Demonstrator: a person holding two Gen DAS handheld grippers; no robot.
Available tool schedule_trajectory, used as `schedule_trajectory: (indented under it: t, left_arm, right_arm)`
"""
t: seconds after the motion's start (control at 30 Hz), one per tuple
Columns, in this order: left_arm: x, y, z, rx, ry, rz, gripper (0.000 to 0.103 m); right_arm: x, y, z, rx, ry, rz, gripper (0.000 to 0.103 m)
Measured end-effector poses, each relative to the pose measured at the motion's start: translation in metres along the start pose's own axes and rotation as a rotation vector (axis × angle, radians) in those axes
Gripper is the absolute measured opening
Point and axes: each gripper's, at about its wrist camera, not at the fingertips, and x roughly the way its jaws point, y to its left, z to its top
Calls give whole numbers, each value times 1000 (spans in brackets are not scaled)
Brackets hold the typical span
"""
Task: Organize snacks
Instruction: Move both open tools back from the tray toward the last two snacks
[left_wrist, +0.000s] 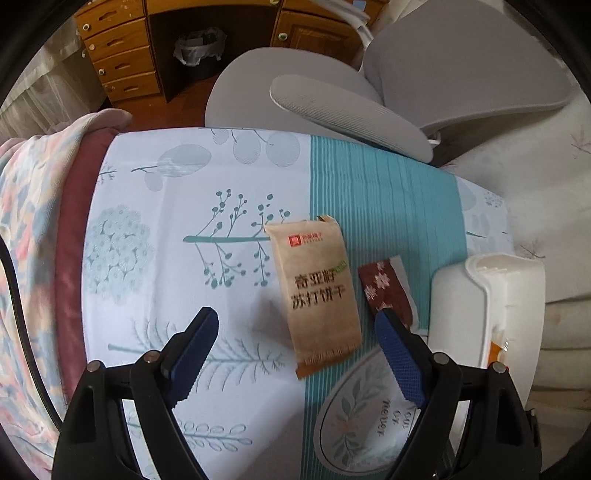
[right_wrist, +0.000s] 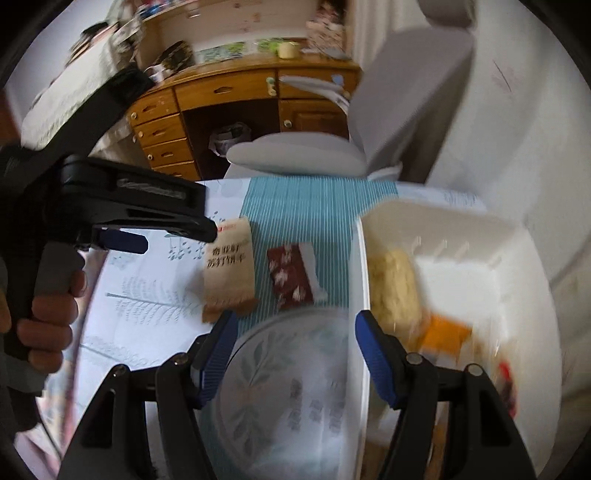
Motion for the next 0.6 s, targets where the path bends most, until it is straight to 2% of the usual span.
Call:
schedule_trajectory:
  t: [0.17,0.3,0.4,0.53,0.6]
  left_arm:
    - [21,-3,13,-14,37,15,86]
    - [33,-7,20,-28,59,13,86]
    - [40,-12,25,-31,69,23,86]
    - [47,-19,29,-21,66,45,86]
    - [50,-21,30,-11,71,58,82]
  right_arm:
    - [17,8,11,-93,-7,-24,67]
    - [34,13,16,-127,30,-12,66]
    - [43,18,18,-157,52,-35,66]
    - [52,17,22,-151,92,-34,54]
    - [55,17,23,-157,105,-23,50]
